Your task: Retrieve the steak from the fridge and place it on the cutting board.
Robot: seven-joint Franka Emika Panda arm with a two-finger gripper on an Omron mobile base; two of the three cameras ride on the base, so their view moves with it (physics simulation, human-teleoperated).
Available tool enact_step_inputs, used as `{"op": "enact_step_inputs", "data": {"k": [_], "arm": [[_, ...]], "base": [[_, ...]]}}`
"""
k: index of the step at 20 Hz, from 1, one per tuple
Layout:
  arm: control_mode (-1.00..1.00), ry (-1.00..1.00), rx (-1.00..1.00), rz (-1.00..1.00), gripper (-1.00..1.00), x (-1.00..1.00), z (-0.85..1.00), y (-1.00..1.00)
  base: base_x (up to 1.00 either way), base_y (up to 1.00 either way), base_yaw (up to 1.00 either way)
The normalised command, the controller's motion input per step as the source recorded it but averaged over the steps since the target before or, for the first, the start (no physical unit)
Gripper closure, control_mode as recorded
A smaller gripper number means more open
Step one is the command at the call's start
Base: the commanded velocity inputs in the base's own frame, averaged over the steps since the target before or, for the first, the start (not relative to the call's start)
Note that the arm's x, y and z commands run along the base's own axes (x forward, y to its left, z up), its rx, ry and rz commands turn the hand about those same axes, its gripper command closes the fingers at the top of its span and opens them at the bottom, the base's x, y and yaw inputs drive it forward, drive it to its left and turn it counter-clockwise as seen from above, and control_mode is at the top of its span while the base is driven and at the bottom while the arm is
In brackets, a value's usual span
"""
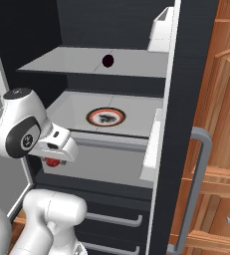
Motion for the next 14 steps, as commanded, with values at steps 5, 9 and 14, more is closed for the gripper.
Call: {"op": "enact_step_inputs", "data": {"k": [5,9,14], "arm": [[1.0,0.0,0.0,0.0,1.0,0.0,0.0,0.0],[1.0,0.0,0.0,0.0,1.0,0.0,0.0,0.0],[1.0,0.0,0.0,0.0,1.0,0.0,0.0,0.0]], "base": [[-0.07,0.0,0.0],[-0.39,0.0,0.0],[-0.5,0.0,0.0]]}}
